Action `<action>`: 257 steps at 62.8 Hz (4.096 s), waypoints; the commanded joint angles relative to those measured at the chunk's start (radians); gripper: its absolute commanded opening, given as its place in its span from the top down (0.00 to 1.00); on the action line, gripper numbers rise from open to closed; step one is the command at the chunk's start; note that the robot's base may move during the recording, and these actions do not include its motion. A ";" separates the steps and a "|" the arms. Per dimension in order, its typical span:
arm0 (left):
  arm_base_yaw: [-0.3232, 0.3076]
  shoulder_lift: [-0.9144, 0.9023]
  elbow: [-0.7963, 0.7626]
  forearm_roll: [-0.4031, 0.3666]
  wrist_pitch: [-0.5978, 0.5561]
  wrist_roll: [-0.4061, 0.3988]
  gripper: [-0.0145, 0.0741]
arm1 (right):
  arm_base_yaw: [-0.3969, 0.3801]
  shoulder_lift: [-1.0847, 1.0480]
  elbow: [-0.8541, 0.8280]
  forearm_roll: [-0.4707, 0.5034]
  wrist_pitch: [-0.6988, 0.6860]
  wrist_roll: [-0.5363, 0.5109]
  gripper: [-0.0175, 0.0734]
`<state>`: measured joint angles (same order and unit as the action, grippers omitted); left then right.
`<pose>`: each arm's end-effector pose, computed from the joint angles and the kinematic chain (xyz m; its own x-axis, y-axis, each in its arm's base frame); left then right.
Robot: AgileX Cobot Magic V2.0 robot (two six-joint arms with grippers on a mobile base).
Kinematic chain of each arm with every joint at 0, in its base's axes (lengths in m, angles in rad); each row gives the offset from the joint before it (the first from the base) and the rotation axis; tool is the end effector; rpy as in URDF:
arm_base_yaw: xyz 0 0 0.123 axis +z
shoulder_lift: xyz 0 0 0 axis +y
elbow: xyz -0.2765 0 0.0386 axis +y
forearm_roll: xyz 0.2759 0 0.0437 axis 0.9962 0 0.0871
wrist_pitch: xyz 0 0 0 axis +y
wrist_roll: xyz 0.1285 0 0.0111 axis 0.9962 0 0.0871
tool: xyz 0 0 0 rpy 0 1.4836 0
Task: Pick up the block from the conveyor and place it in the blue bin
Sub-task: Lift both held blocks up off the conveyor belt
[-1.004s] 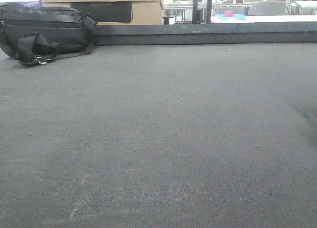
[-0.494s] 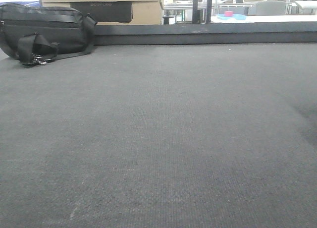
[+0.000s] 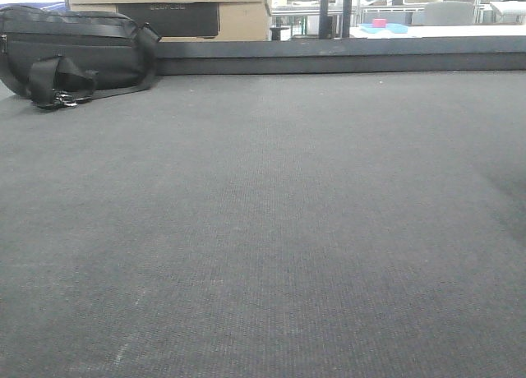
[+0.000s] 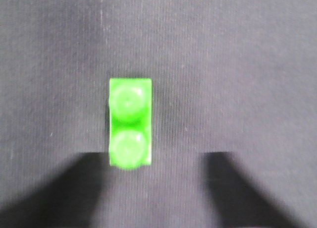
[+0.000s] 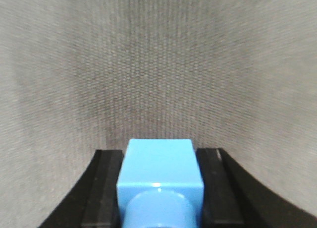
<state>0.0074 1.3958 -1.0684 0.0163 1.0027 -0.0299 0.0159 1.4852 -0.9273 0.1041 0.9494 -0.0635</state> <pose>0.3066 0.0040 0.2325 -0.9462 -0.0281 -0.3223 -0.0318 0.9995 0.0062 0.2913 0.0155 0.1658 -0.9881 -0.0185 -0.1529 -0.0315 0.9960 0.0831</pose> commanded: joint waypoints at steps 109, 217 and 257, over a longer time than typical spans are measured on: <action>-0.003 -0.433 0.238 -0.322 -0.716 0.244 0.96 | 0.008 -0.600 0.116 0.130 -0.528 -0.145 0.99; -0.001 -1.134 0.535 -0.317 -0.863 0.244 0.96 | 0.008 -1.124 0.238 0.217 -0.676 -0.145 0.99; -0.001 -1.134 0.535 -0.317 -0.863 0.244 0.96 | 0.008 -1.124 0.238 0.217 -0.676 -0.145 0.99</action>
<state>0.0074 0.2661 -0.5357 -0.2978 0.1523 0.2110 0.0245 0.3643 -0.6843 0.3167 0.2851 -0.2014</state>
